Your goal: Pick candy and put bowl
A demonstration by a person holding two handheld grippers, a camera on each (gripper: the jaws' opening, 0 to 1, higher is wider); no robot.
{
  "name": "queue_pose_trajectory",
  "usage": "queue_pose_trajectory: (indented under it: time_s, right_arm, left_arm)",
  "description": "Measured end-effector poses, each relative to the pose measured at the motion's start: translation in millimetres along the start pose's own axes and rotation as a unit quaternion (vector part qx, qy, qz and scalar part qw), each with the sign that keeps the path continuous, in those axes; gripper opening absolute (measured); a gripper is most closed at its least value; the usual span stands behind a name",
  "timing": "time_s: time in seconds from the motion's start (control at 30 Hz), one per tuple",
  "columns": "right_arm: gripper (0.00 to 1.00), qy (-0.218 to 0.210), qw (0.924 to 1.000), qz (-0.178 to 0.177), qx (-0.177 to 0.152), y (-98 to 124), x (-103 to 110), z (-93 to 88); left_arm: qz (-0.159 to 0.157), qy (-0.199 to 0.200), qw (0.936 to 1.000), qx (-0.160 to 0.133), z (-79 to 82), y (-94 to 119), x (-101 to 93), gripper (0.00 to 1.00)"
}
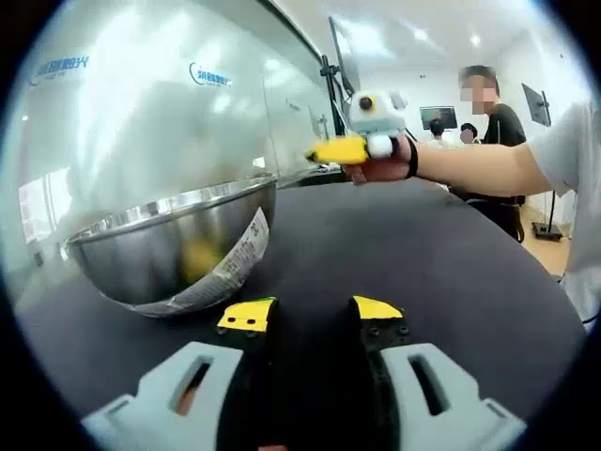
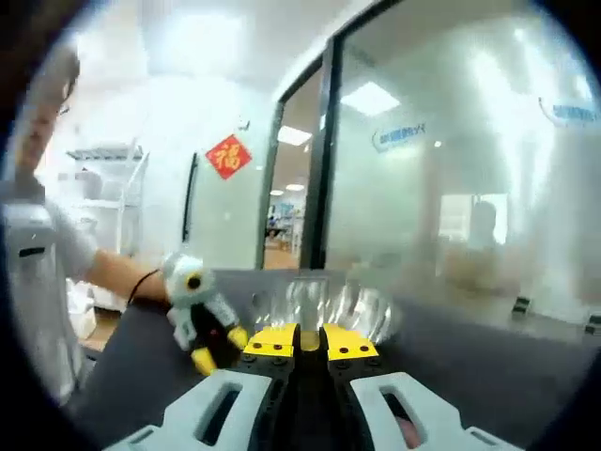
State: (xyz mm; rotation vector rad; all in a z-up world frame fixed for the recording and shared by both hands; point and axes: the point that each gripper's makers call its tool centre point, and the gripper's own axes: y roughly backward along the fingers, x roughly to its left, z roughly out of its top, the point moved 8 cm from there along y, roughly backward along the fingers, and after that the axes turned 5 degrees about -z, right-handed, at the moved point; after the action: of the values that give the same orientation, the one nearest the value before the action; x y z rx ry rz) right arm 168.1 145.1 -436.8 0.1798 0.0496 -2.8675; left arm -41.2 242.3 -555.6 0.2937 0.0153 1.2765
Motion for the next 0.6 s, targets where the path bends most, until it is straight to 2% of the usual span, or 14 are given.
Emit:
queue_pose_trajectory:
  time_s: [0.07, 0.13, 0.2, 0.43, 0.47, 0.5, 0.53, 0.57, 0.6]
  right_arm:
    - [0.05, -0.002, 0.9989, -0.047, -0.007, -23.0, -10.1, 22.6]
    - [0.05, -0.003, 0.9991, -0.043, -0.004, -43.0, -8.4, 34.5]
    - [0.05, 0.021, 0.9989, -0.041, 0.002, -57.6, -3.7, 38.6]
    - [0.06, 0.012, 0.9994, -0.030, 0.008, -84.8, 7.1, 30.5]
    - [0.14, 0.025, 0.9991, -0.035, 0.004, -87.3, 6.4, 29.6]
    - [0.28, 0.027, 0.9988, -0.040, 0.007, -89.7, 6.0, 28.0]
    - [0.51, 0.025, 0.9990, -0.038, 0.000, -91.5, 6.0, 27.6]
    - [0.62, 0.026, 0.9989, -0.034, -0.017, -93.3, 7.0, 29.2]
    - [0.61, 0.023, 0.9988, -0.038, -0.021, -92.0, 6.3, 29.9]
  left_arm:
    - [0.005, 0.002, 1.0000, 0.002, -0.2, 0.5, -0.5, 0.23]
    - [0.007, 0.003, 1.0000, 0.003, -0.2, 1.0, -1.2, 0.21]
    - [0.007, 0.001, 1.0000, 0.003, 0.6, 1.3, -3.0, 0.21]
    - [0.007, 0.000, 1.0000, 0.003, 0.5, 2.7, 1.2, 0.20]
    - [0.007, -0.001, 1.0000, 0.003, 0.6, 3.0, 1.9, 0.20]
    - [0.007, 0.000, 1.0000, 0.003, 0.4, 3.8, 3.2, 0.20]
    - [0.007, 0.000, 1.0000, 0.003, 0.3, 4.2, 4.0, 0.20]
    - [0.007, 0.001, 1.0000, 0.003, 0.1, 4.4, 4.6, 0.20]
    - [0.007, 0.001, 1.0000, 0.003, 0.0, 4.6, 5.2, 0.20]
